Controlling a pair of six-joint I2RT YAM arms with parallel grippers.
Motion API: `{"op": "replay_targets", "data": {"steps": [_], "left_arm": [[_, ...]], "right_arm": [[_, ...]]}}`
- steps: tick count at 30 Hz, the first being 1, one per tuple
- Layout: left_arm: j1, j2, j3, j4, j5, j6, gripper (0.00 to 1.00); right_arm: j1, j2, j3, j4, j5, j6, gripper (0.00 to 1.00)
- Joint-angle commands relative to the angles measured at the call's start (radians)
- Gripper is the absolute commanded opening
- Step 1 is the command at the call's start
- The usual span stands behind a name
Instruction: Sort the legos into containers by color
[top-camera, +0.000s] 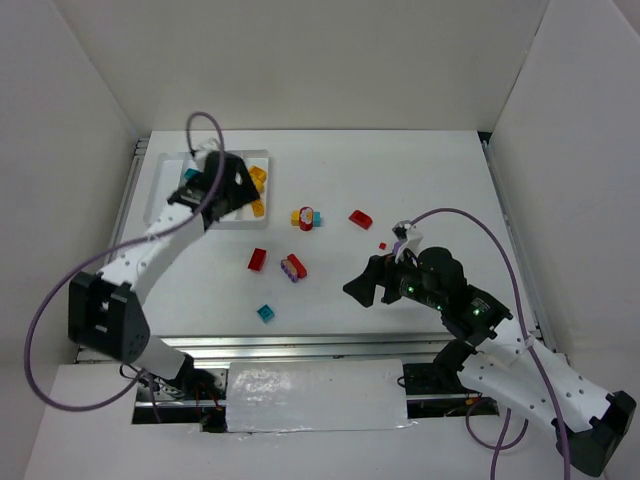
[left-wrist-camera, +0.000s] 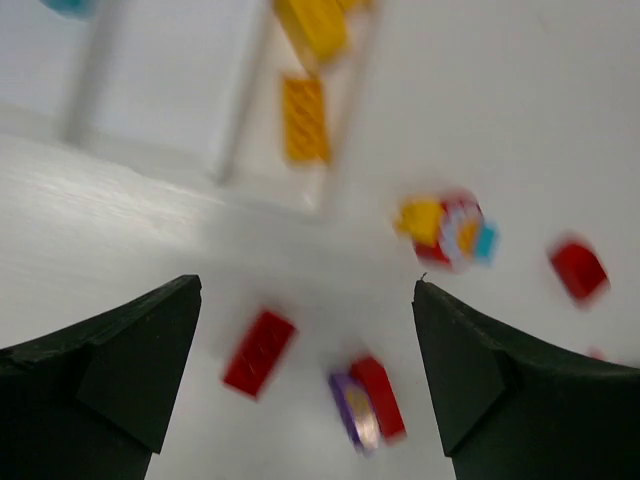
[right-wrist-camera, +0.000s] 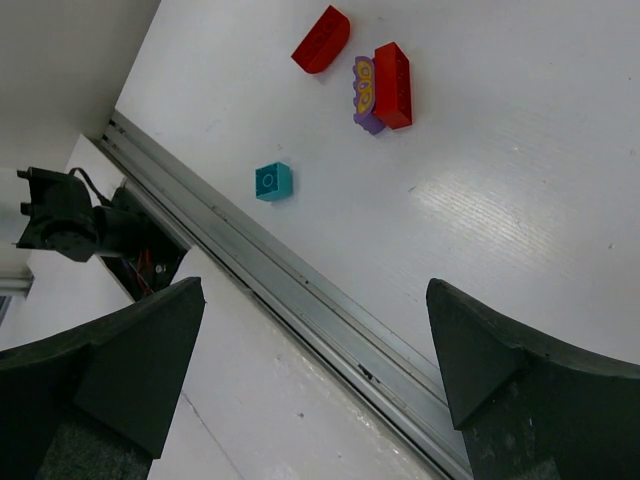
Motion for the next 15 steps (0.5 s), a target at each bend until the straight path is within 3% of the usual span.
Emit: {"op": "replay_targets", "data": {"steps": [1, 4, 9, 15], "left_arm": [[-0.208, -0.137, -0.279, 0.054, 0.009, -0.033, 1.00], [-0.352, -0.255, -0.445, 0.056, 0.047, -0.173, 0.99], [-0.555, -0.364, -0.574, -0.036, -0.013, -0.438, 1.00], [-0.620, -0.329, -0.630, -0.062, -0.046, -0.564, 1.00]], "right_arm": [[0.000, -0.030, 0.055, 0.000, 0.008, 0.000, 1.00], [-0.003, -0.054, 0.081, -0.048, 0.032, 0.002, 1.00], [-0.005, -0.082, 0.089, -0.083, 0.054, -0.003, 1.00], [-0.005, -0.096, 0.059, -0.053, 0.019, 0.023, 0.99]]}}
